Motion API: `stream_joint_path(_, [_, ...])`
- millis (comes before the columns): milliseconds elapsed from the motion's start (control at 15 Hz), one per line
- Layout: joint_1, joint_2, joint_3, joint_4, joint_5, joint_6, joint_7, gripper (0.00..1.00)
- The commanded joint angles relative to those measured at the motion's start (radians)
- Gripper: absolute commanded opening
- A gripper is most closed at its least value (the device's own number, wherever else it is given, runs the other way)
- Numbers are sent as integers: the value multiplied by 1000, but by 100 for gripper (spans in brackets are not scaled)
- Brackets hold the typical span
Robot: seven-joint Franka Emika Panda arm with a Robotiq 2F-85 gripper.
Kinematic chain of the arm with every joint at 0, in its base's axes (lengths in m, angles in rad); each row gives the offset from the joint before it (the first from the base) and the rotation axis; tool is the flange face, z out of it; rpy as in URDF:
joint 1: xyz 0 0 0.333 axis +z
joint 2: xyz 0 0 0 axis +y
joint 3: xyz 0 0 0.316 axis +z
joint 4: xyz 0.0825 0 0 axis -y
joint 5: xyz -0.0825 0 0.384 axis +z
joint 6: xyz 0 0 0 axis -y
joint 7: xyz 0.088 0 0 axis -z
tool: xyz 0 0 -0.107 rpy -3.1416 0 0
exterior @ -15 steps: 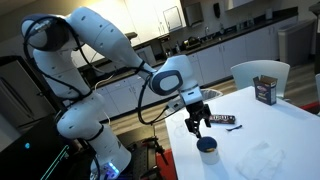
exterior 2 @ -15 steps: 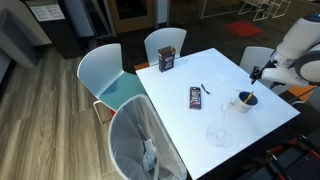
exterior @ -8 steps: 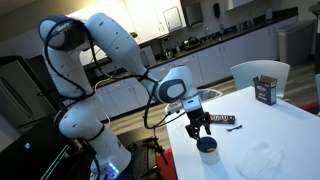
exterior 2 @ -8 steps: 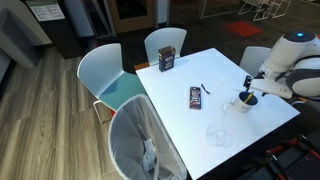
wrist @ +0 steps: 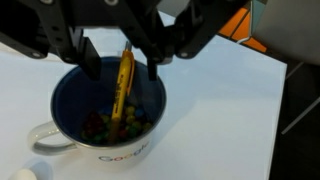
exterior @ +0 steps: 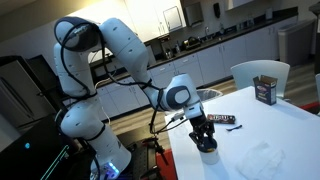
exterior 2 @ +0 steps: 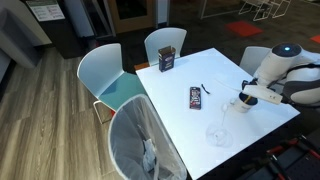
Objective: Pick up the pen from the cup and put it on the table
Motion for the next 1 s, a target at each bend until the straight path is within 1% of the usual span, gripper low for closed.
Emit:
stream_joint_path(0, [23,39,-23,18,-44,28,81,53])
stream_joint_path(267, [24,65,-21,31,-58,29,110,56])
stream_joint_path(333, [23,70,-20,38,-60,30,116,52])
stream_joint_path(400, [23,75,-19,42,-60,31,117,31])
stream_joint_path(533, [21,84,-17,48,-56,32,113,19])
stream_joint_path(600, [21,89,-16,51,-55,32,111,9])
stream_joint_path(667, [21,94,-16,54,-54,32,109,2])
stream_joint_path(733, [23,97,-16,57,-55,32,109,0])
stream_joint_path(800, [25,95,-16,58,-57,31,109,1])
stream_joint_path(867, [28,85,-15,52,-58,29,107,4])
stream_joint_path(933, [31,66,-14,39,-59,23,104,4])
